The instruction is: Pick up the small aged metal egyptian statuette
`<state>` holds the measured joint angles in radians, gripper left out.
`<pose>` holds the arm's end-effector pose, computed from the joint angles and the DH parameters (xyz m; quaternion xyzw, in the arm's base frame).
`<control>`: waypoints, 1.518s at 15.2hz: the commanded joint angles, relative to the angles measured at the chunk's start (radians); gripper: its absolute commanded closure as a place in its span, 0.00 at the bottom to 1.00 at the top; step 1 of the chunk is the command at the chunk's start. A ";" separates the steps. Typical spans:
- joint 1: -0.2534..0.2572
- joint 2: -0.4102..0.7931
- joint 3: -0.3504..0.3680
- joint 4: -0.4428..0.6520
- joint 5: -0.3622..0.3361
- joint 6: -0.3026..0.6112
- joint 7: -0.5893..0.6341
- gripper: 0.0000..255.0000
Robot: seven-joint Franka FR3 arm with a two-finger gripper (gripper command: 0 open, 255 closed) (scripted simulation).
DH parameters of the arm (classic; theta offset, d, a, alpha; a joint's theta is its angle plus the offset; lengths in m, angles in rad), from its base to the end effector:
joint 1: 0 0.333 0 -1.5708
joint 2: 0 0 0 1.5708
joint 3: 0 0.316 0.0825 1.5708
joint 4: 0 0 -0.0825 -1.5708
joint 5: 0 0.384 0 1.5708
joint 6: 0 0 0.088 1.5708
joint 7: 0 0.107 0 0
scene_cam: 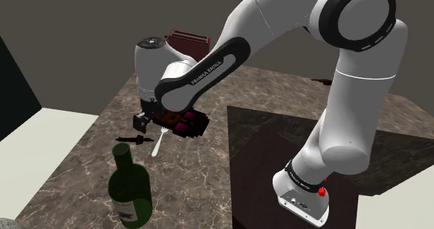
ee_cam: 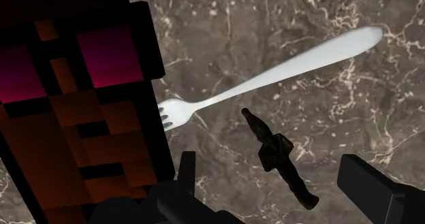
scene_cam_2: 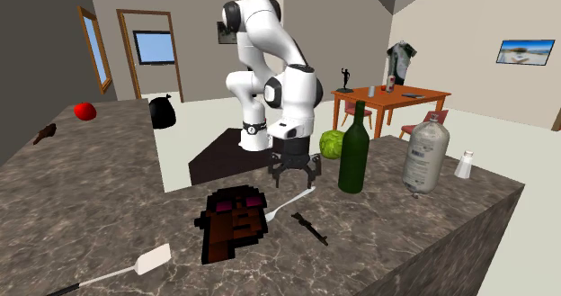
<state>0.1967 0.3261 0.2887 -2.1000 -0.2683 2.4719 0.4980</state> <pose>0.5204 0.2717 0.2750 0.9948 0.0875 0.0487 0.0204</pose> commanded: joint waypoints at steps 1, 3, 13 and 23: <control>0.032 0.081 -0.016 0.071 -0.049 0.007 0.036 0.00; 0.065 0.159 -0.034 0.144 -0.088 0.009 0.062 0.00; 0.114 0.307 -0.078 0.227 -0.150 0.072 0.110 0.00; 0.114 0.308 -0.079 0.226 -0.151 0.074 0.110 1.00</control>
<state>0.3111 0.6336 0.2101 -1.8738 -0.4190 2.5455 0.6083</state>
